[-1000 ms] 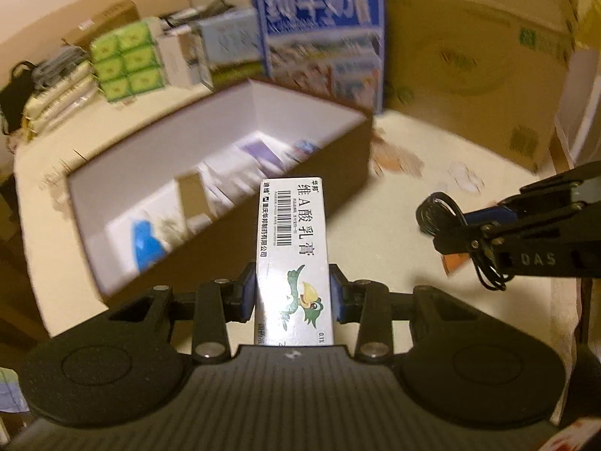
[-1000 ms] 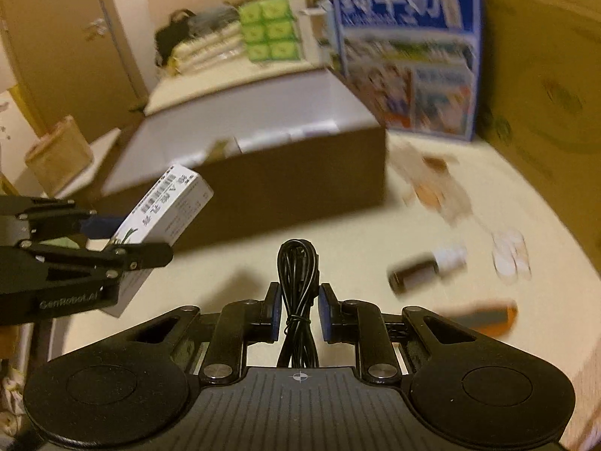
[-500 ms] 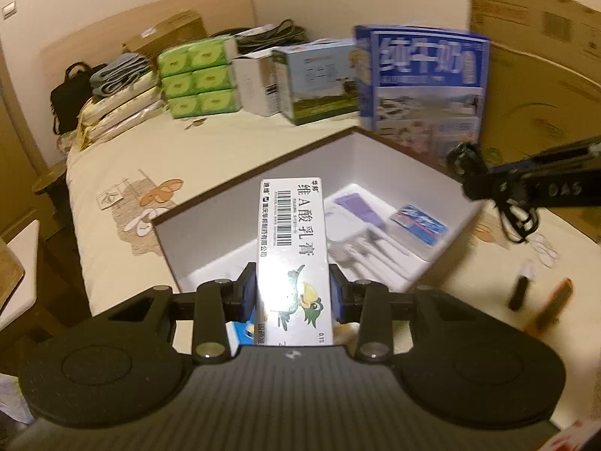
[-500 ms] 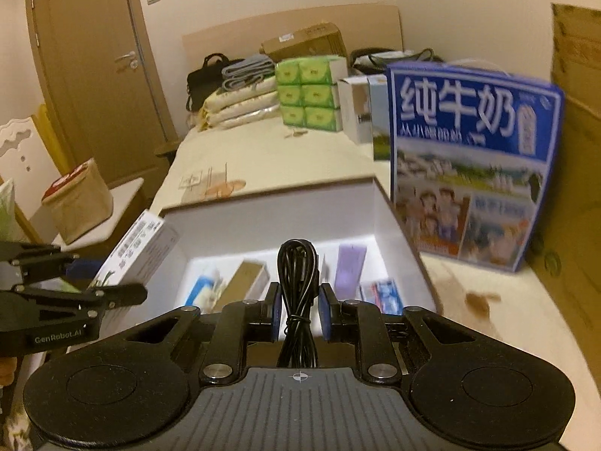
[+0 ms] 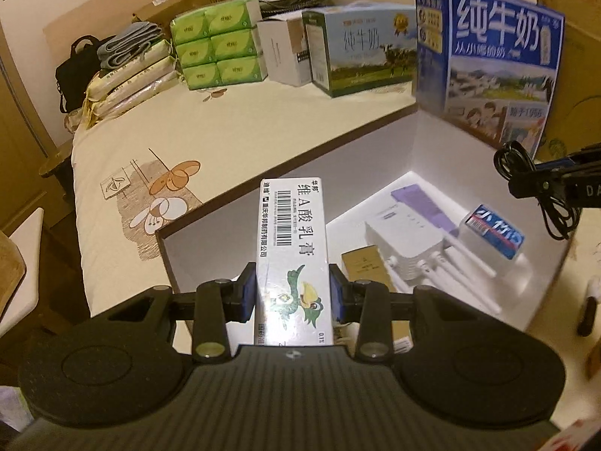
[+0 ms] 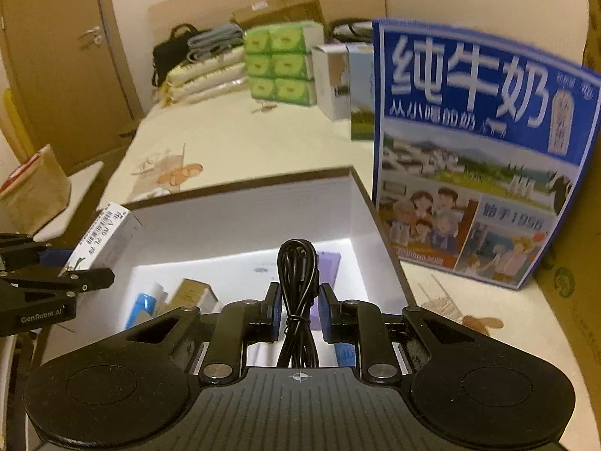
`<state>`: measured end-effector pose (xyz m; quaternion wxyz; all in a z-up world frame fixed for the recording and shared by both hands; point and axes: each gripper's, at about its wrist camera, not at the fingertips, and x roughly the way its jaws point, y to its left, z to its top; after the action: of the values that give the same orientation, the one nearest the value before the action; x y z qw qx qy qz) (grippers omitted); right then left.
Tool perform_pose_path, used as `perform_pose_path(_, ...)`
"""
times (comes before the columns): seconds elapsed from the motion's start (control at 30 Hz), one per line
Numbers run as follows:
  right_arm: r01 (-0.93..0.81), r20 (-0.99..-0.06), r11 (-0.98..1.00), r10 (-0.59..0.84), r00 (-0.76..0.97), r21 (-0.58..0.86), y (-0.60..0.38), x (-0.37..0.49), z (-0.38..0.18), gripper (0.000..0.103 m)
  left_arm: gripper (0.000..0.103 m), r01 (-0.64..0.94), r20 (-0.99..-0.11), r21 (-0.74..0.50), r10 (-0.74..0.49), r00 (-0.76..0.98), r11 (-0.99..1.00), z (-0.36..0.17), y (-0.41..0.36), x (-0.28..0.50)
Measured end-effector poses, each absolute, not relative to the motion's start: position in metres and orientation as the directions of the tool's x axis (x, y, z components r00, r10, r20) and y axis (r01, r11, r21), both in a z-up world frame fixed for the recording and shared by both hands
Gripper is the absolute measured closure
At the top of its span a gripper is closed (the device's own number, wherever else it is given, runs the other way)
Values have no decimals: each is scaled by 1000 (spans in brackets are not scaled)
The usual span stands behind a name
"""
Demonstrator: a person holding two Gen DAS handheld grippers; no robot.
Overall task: Organize rigid objects
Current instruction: 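Carry the medicine box and black cable over the brown box with both tools, then open the left tool to drop the medicine box while the right tool releases the cable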
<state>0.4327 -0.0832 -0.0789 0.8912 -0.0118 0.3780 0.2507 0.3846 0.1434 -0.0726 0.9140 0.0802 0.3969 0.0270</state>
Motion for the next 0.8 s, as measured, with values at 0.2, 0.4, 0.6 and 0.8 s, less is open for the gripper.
perform_pose_path(0.2,-443,-700,881,423,575,169,-82,441,-95,86,69,6,-730,165,118,673,986,-86,147,397)
perform_pose_path(0.4,-446,-700,878,428,572,173,-77,447,-103,86,69,-3,-734,173,131,667,985,-93,151,407)
perform_pose_path(0.6,-451,-702,881,410,582,140,-68,448,-104,82,64,-5,-726,187,142,673,982,-96,152,414)
perform_pose_path(0.8,-472,-690,871,425,586,136,-73,437,-101,53,56,10,-726,200,142,673,980,-94,147,411)
